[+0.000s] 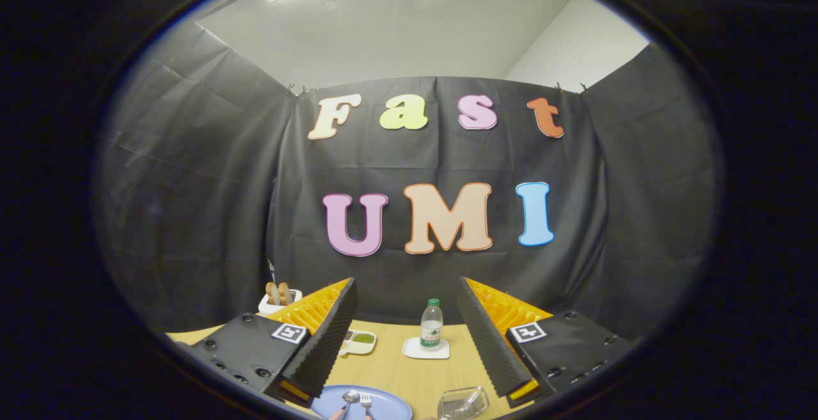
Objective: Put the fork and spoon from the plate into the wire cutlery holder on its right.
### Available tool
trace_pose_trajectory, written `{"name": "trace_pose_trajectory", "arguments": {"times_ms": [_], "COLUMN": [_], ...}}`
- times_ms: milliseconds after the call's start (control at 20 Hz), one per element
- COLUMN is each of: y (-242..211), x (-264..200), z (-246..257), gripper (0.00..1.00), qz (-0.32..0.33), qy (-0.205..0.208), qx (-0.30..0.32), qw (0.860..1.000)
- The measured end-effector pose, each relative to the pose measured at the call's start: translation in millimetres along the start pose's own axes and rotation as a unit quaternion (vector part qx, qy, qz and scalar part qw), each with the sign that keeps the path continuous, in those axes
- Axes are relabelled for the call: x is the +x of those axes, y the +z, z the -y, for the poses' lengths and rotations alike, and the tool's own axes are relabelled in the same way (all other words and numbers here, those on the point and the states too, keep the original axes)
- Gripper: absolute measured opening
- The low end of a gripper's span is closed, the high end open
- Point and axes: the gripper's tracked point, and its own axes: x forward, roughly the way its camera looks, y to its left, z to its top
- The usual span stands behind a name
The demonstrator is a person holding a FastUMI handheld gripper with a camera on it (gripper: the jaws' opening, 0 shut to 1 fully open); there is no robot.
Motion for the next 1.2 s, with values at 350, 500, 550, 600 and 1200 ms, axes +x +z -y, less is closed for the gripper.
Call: {"name": "trace_pose_trajectory", "arguments": {"times_ms": [350,500,550,600,1200], "y": [-5.8,-14.1,-16.7,-19.9,-94.5], "x": [0.3,1.8,2.5,3.7,-4.0], "z": [-1.8,-3.6,-5.5,-6.9,-41.6], "gripper": [0.99,0.99,0.99,0.99,0.99], "qz": [-0.012,-0.029,-0.031,-0.034,-0.120], "qy": [0.005,0.006,0.009,0.011,0.068], "qx": [0.008,0.012,0.012,0.010,-0.029], "qw": [1.000,0.999,0.999,0.999,0.990]}}
